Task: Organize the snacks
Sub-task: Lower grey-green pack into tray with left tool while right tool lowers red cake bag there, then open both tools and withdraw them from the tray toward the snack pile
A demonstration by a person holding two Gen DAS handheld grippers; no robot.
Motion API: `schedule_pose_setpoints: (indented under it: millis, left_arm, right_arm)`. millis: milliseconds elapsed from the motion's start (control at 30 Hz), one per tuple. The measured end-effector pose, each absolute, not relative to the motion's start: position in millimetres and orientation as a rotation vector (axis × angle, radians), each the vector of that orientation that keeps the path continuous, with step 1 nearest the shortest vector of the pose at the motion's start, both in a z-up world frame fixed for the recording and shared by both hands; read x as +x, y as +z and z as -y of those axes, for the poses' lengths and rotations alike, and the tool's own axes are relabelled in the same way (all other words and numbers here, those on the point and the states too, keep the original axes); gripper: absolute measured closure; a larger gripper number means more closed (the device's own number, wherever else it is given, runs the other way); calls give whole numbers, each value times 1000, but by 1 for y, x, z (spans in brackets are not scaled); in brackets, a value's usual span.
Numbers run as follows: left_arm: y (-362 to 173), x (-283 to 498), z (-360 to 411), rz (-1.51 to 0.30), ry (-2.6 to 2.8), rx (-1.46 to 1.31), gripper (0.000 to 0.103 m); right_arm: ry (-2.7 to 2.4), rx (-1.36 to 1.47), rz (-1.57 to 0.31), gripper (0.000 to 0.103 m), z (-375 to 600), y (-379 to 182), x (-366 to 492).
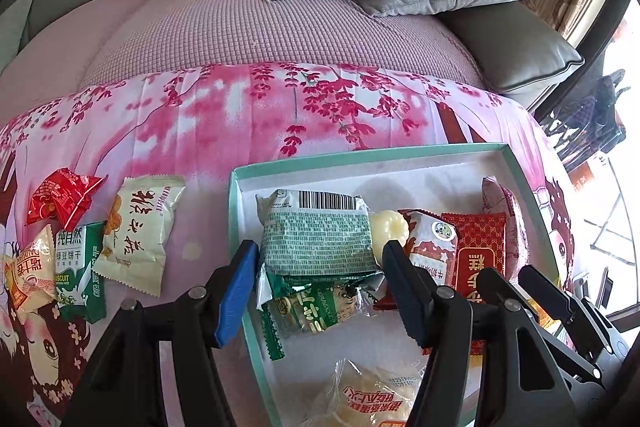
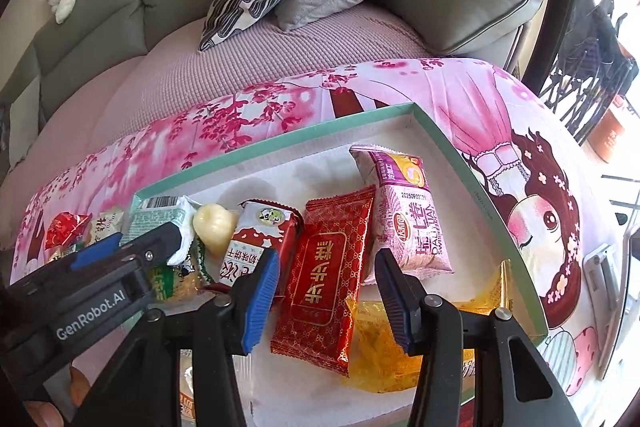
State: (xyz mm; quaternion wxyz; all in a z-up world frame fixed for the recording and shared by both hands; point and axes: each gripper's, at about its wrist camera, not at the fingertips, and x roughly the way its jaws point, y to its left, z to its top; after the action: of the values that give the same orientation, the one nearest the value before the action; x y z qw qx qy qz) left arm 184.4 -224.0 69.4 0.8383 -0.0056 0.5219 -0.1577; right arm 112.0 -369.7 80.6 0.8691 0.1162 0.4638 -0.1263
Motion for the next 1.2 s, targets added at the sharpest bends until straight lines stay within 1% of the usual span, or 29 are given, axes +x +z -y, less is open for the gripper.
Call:
schedule_pose_setpoints:
  millis: [233, 300, 367, 700, 733, 767, 800, 833, 867, 900, 1033, 1100, 1200]
  left_arm:
    - [75, 184, 219, -1111, -317, -13, 37]
    - [77, 183, 218, -1116, -313, -11, 35]
    - [77, 183, 216, -1122, -304, -10, 34]
    - [77, 186, 207, -1131, -275, -21, 34]
    - [76, 186, 206, -1131, -269, -22, 33]
    - [75, 187, 204, -1130, -257, -25, 33]
    - [75, 188, 202, -1128, -241, -27, 29]
    - [74, 189, 200, -1123, -222, -25, 22]
    - [73, 189, 198, -1117, -204, -19, 17]
    - [73, 190, 196, -1108, -186, -11, 14]
    - [71, 193, 187, -1088, -125, 4, 11]
    - [68, 195, 181, -1085, -99, -1, 9]
    - [65, 198, 175, -1091, -61, 4, 7]
  right_arm:
    - [-270, 241, -979, 47, 371, 82, 112]
    - [-272, 245, -986, 44, 372, 80, 112]
    - [-275, 245, -992, 38, 372, 79, 113]
    - [-287, 258, -1005, 38, 374, 76, 113]
    - [-288, 258, -1006, 36, 375, 76, 114]
    - [-290, 260, -1004, 29, 375, 75, 114]
    - [-292, 262, -998, 25, 376, 75, 114]
    - [-293, 262, -991, 17, 376, 76, 114]
    - [-295, 260, -987, 13, 376, 76, 113]
    - [-296, 260, -986, 12, 376, 76, 113]
    - [-295, 262, -984, 1, 376, 75, 114]
    - [-291, 259, -977, 0, 376, 75, 114]
    - [-286, 260, -964, 0, 376, 76, 113]
